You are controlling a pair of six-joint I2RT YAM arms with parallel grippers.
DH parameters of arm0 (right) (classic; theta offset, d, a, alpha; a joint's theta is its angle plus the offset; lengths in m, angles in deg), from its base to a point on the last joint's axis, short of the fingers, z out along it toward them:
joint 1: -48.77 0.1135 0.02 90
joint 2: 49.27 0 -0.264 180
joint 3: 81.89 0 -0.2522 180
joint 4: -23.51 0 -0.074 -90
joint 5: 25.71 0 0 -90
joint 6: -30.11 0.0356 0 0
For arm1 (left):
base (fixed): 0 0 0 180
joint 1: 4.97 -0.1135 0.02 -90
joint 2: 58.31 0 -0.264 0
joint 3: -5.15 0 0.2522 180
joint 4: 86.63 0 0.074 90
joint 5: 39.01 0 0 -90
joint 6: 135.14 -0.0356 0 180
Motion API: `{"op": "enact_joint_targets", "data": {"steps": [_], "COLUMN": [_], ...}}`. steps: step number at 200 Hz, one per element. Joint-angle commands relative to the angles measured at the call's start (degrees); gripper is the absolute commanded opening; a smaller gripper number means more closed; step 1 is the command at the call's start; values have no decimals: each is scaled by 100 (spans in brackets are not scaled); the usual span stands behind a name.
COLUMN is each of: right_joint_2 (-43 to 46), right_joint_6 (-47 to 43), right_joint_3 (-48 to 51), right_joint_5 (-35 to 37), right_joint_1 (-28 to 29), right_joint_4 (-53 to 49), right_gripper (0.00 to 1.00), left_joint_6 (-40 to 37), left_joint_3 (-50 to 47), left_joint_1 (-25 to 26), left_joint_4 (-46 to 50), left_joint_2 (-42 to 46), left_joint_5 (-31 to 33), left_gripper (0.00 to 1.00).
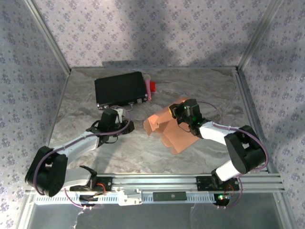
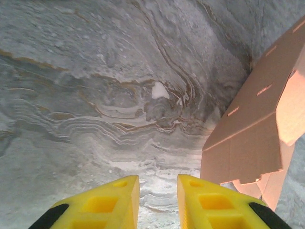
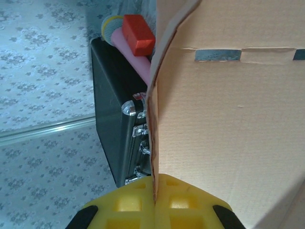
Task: Fold the paper box
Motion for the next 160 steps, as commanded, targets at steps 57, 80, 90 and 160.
{"op": "enact_joint_targets", "data": {"steps": [57,80,90,160], "right_joint_2": [-539,-967,-1170,-1807], "right_joint_6": [-575,-535,-443,-335], "right_joint_3": [-112,-148,-150,-135], "right_joint_5": [-1209,-1470,-1575,-1936], "right_joint_1": [-225,-256,-268,-386], "right_joint_4": [1900,2421,2716,3342], "right_gripper": [0,0,0,0], "left_joint_6": [-396,-445,-455,-791], "left_joint_3": [213,248,235,62], "left_joint_1": [157,128,128,98], "left_joint_4": [-778,-681,-656,-661], "left_joint_2": [-448,-441,-416,-408], "left_joint_5": [125,208,272,141], "left_gripper": [28,28,28,30]}}
